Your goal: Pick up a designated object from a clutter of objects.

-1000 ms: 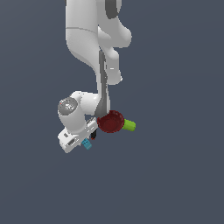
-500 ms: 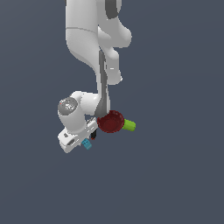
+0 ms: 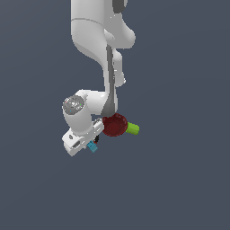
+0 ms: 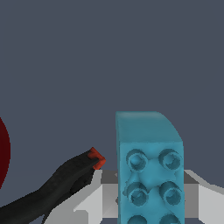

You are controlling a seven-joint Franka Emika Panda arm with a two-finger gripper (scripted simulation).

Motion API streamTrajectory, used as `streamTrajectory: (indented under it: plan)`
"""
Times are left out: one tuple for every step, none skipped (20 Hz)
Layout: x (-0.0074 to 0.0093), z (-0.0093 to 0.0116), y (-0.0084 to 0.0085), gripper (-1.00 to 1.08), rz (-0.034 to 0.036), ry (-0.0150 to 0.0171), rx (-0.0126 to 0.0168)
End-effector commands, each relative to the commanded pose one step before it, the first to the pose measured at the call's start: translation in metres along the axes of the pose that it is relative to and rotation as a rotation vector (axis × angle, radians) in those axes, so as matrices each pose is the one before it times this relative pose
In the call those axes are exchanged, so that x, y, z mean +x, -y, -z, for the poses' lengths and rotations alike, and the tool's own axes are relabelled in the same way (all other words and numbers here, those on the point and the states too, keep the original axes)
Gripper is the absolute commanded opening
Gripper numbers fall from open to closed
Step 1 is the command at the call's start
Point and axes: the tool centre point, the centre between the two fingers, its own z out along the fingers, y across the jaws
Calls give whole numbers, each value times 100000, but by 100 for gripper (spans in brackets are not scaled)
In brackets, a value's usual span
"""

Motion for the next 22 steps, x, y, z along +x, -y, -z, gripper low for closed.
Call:
streamTrajectory:
  plan:
    - [1203,1569,682,-100,159,-57,-147]
    - [532,739,336,-100,0,0,0]
    - [594,761,369,-100,38,47,33]
    - [608,843,381,-100,0,0,0]
    - [665,856,411,-100,38,39,42]
    - [676,935,421,-100,0,0,0]
    - [723,935,443,-100,37,28,51]
    - [710,979,438,-100,0,0,0]
    - [732,948,444,-100,34,16,58]
    - [715,982,437,-100,0,0,0]
    - [715,980,435,-100,0,0,0]
    - [734,934,434,-100,40,3,89]
    - [716,976,431,-100,0,0,0]
    - [728,934,423,-100,29,-9,93]
    - [715,970,425,-100,0,0,0]
    - [715,967,421,-100,0,0,0]
    - [715,939,407,-100,6,-14,67]
    - [714,959,414,-100,0,0,0]
    - [709,931,393,-100,-4,-14,67]
    - [713,950,406,-100,0,0,0]
    - [700,922,376,-100,-20,-13,65]
    - [711,939,396,-100,0,0,0]
